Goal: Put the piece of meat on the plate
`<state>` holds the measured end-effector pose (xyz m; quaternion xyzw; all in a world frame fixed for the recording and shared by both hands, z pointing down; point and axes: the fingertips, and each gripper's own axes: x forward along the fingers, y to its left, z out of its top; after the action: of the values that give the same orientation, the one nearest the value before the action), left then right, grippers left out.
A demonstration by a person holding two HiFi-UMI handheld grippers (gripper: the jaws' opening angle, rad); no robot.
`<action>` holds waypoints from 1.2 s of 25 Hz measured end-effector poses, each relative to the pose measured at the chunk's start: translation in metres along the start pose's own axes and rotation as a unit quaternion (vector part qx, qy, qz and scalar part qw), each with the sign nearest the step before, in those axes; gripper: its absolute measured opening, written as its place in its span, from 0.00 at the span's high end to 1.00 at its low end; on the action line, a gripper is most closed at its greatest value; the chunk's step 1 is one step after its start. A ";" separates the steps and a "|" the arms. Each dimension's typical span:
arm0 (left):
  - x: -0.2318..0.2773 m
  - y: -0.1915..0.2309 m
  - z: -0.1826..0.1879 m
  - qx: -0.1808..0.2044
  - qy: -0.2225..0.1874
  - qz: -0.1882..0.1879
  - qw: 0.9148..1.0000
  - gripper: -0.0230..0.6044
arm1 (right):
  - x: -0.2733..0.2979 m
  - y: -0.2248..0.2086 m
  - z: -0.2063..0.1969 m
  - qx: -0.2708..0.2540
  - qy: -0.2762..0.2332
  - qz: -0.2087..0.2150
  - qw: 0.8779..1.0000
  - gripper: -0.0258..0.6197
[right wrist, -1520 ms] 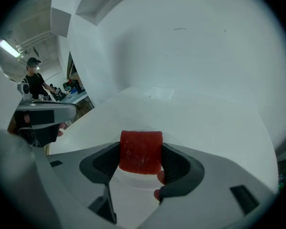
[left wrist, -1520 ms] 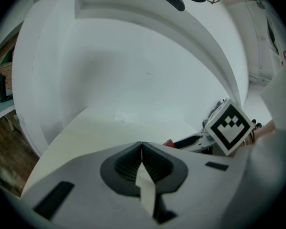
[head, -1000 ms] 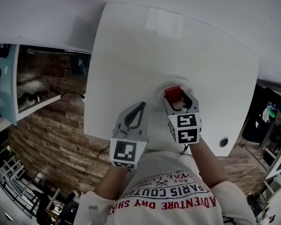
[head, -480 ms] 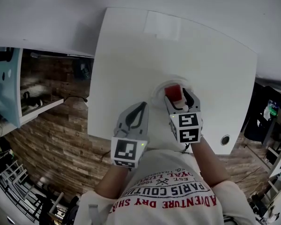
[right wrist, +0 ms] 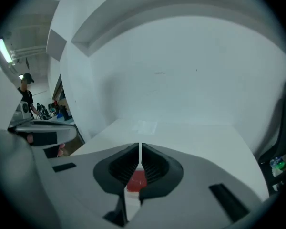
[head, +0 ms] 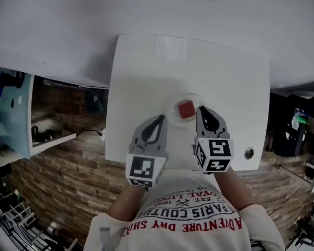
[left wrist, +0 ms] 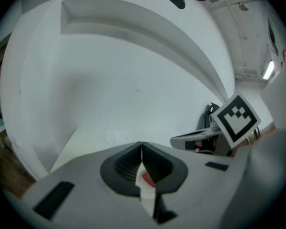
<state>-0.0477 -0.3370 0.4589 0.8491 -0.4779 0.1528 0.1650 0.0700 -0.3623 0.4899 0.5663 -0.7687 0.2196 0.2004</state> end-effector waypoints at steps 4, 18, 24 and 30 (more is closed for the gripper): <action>-0.013 -0.008 0.033 0.020 -0.038 -0.009 0.999 0.95 | -0.034 0.003 0.031 0.003 -0.062 -0.014 0.998 0.94; -0.065 -0.040 0.145 0.091 -0.195 -0.035 0.976 0.95 | -0.134 0.015 0.121 -0.051 -0.236 -0.046 0.969 0.94; -0.072 -0.042 0.153 0.100 -0.208 -0.037 0.972 0.95 | -0.141 0.013 0.123 -0.048 -0.245 -0.052 0.967 0.94; -0.071 -0.041 0.154 0.105 -0.210 -0.039 0.971 0.95 | -0.137 0.014 0.120 -0.052 -0.235 -0.059 0.969 0.94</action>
<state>-0.0324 -0.3286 0.2854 0.8927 -0.4498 0.0143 -0.0232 0.0875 -0.3196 0.3131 0.6353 -0.7698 0.0278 0.0560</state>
